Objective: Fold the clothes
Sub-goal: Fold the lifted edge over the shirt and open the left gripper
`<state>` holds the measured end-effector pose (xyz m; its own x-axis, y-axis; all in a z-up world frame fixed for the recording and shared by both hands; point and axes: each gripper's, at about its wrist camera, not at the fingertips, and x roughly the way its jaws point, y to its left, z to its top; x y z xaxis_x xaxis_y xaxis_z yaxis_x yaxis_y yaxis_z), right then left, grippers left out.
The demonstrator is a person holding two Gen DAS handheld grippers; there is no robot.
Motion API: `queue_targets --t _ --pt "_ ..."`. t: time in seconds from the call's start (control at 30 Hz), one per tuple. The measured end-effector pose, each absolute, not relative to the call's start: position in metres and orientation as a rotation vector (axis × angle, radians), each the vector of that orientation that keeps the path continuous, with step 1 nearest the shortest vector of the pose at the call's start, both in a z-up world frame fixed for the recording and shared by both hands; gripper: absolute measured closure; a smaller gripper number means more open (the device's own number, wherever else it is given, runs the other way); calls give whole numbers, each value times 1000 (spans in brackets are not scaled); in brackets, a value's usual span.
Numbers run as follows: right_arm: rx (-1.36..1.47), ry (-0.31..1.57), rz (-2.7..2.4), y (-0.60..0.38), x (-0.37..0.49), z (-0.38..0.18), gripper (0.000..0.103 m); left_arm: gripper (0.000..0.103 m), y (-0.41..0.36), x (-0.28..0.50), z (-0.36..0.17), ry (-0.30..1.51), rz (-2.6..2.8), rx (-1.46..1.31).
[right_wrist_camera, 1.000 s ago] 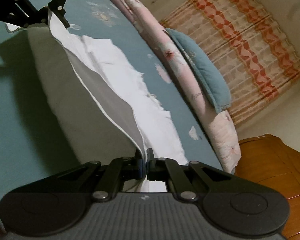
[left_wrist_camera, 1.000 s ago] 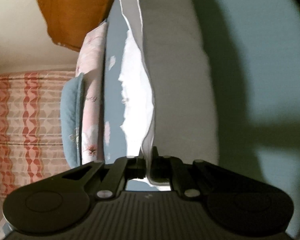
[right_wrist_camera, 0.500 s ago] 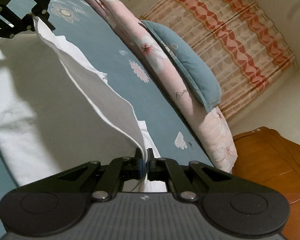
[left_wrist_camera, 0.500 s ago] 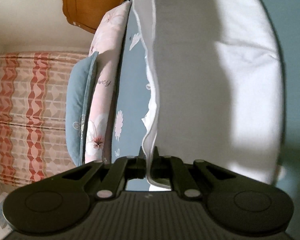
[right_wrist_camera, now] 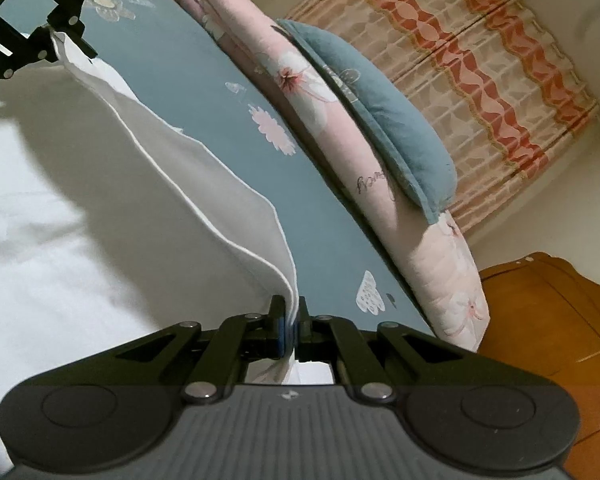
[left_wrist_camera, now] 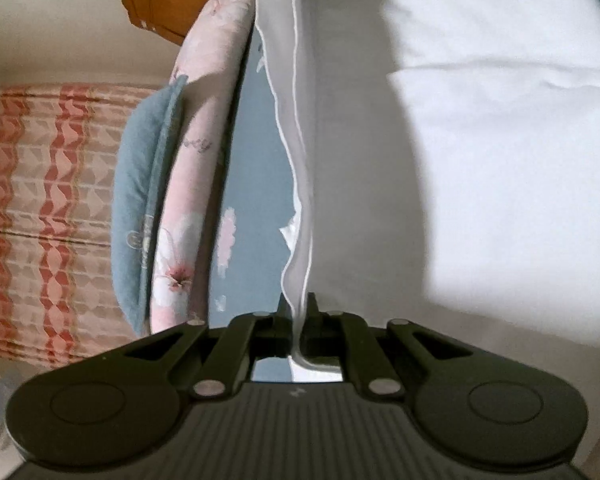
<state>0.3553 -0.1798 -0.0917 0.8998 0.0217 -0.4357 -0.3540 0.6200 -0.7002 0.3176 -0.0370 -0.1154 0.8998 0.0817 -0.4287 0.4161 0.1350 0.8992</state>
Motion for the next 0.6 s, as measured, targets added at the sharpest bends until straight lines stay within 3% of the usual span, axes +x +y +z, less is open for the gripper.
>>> queue_targets --t 0.23,0.33,0.4,0.43,0.5,0.6 --pt "-856 462 249 -178 374 -116 98 91 -31 329 -120 502 -301 1349" --pt "-838 489 258 -181 380 -121 83 88 -26 337 -114 555 -327 1265" --pt "-837 501 268 -183 384 -118 61 83 -20 344 -103 590 -360 1175" --pt "-836 507 273 -185 386 -117 57 81 -17 348 -97 606 -378 1126" --pt "-835 519 283 -187 390 -114 49 65 -11 353 -88 620 -397 1069" --pt "-769 541 342 -199 390 -98 45 54 -3 351 -74 607 -415 1022"
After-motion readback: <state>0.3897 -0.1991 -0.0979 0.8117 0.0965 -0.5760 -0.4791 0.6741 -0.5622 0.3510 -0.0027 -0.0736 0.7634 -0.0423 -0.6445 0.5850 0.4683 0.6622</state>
